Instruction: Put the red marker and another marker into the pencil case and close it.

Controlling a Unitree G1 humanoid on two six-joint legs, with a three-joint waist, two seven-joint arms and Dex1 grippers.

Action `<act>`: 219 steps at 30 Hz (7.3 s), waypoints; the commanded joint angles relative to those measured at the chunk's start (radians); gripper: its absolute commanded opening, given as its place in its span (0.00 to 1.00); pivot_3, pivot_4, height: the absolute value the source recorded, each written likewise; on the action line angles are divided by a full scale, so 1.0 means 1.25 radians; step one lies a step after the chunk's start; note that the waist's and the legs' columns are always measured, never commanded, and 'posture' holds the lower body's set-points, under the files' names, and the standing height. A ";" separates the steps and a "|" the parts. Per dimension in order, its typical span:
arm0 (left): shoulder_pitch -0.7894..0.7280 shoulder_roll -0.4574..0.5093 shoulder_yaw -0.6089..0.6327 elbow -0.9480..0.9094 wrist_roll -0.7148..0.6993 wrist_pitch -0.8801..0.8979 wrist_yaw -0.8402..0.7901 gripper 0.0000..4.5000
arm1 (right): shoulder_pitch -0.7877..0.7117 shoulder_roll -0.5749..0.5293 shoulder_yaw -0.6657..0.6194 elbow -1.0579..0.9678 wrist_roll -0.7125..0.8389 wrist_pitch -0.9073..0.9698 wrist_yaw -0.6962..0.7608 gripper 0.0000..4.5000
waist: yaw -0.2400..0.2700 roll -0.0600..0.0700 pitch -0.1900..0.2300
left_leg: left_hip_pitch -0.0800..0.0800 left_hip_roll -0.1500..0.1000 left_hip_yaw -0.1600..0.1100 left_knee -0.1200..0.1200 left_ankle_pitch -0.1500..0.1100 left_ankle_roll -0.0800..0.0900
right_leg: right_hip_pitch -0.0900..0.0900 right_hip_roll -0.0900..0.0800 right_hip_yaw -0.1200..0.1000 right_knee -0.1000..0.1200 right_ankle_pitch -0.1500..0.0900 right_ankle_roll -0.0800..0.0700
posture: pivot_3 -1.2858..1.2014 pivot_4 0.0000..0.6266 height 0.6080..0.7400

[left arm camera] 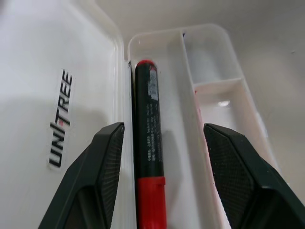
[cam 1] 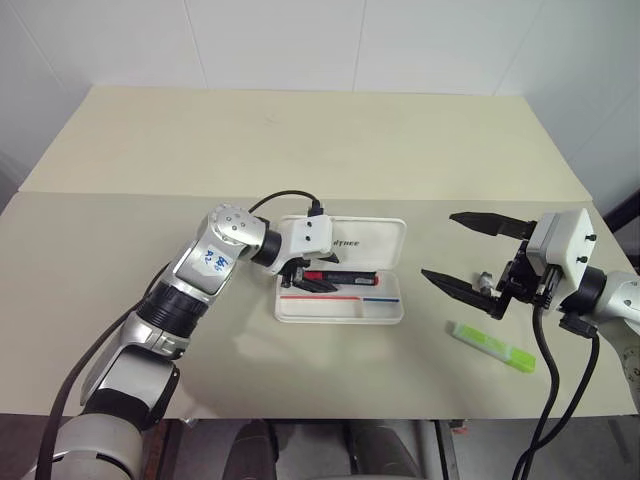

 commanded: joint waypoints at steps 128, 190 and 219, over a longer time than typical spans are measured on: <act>0.407 0.363 0.497 -0.190 -0.294 -0.162 -0.016 1.00 | -0.596 0.151 0.693 0.152 -0.322 0.357 0.165 0.24 | -0.009 0.000 0.001 | -0.012 0.003 0.003 0.002 -0.003 0.001 | -0.018 -0.001 -0.003 0.008 -0.003 -0.005 | 0.52 0.24 1.00; 0.205 0.241 0.356 -0.150 -0.302 -0.155 -0.010 1.00 | -0.363 -0.068 0.199 0.040 -0.170 0.766 0.065 0.99 | -0.003 0.000 0.001 | -0.012 0.002 0.002 0.002 -0.003 0.001 | -0.017 0.000 -0.003 0.007 -0.003 -0.004 | 0.52 0.24 1.00; 0.063 0.109 0.254 -0.075 -0.275 -0.175 -0.053 1.00 | -0.301 0.155 -0.038 0.198 -0.220 0.976 -0.397 0.99 | -0.004 0.000 0.000 | -0.011 0.000 0.001 0.002 -0.001 0.003 | -0.014 -0.001 0.000 0.005 -0.001 0.000 | 0.52 0.24 1.00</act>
